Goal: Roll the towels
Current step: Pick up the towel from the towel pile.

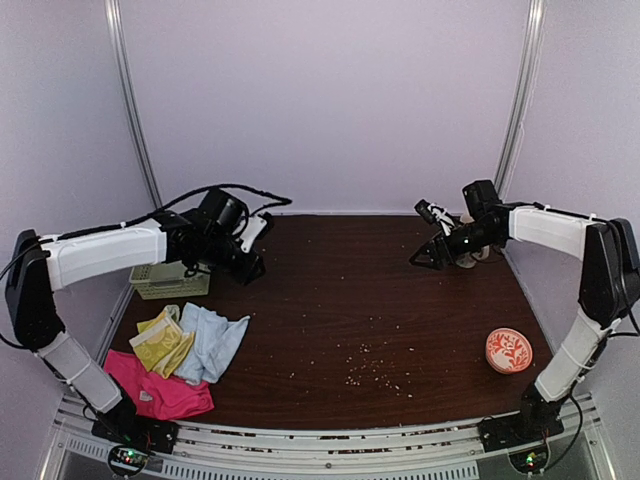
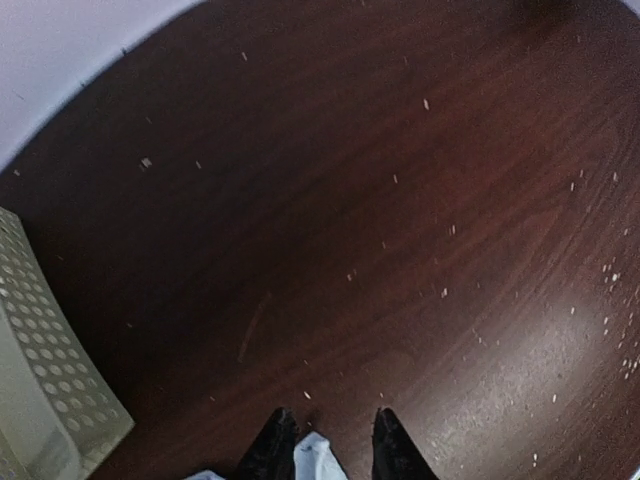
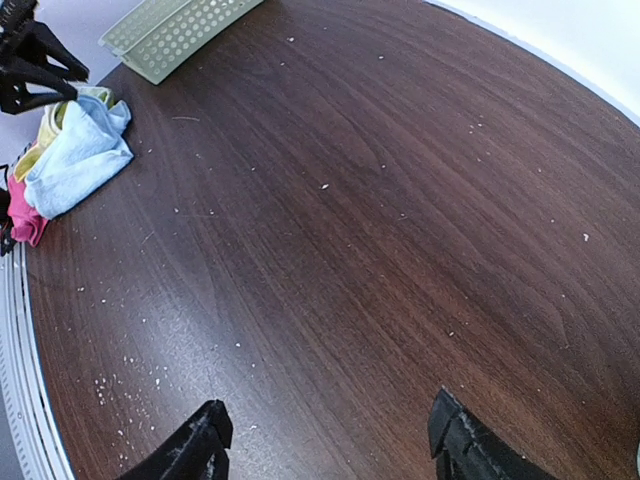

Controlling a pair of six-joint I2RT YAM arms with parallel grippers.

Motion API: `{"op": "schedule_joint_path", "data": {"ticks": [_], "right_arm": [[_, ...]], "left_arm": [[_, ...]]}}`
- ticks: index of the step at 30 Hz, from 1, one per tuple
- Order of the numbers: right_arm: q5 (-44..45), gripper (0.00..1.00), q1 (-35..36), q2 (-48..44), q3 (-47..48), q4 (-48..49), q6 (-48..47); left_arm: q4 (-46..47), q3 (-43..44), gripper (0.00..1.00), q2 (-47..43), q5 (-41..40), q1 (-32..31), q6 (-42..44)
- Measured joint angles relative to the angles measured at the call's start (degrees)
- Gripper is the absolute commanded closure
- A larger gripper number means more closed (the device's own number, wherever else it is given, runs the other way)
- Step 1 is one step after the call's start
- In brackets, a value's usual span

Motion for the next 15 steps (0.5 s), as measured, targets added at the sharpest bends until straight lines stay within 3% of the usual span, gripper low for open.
{"op": "schedule_joint_path", "data": {"ticks": [6,15], "right_arm": [[-1.3,0.38,0.0,0.3,0.0,-1.6,-3.5],[-1.6,0.4,0.0,1.8,0.0,-3.6,-6.4]], "left_arm": [[-11.2,0.0,0.59,9.2,-0.6,-3.5,-4.1],[-15.2,-0.1,0.62,14.2,-4.9,-4.2,-8.4]]}}
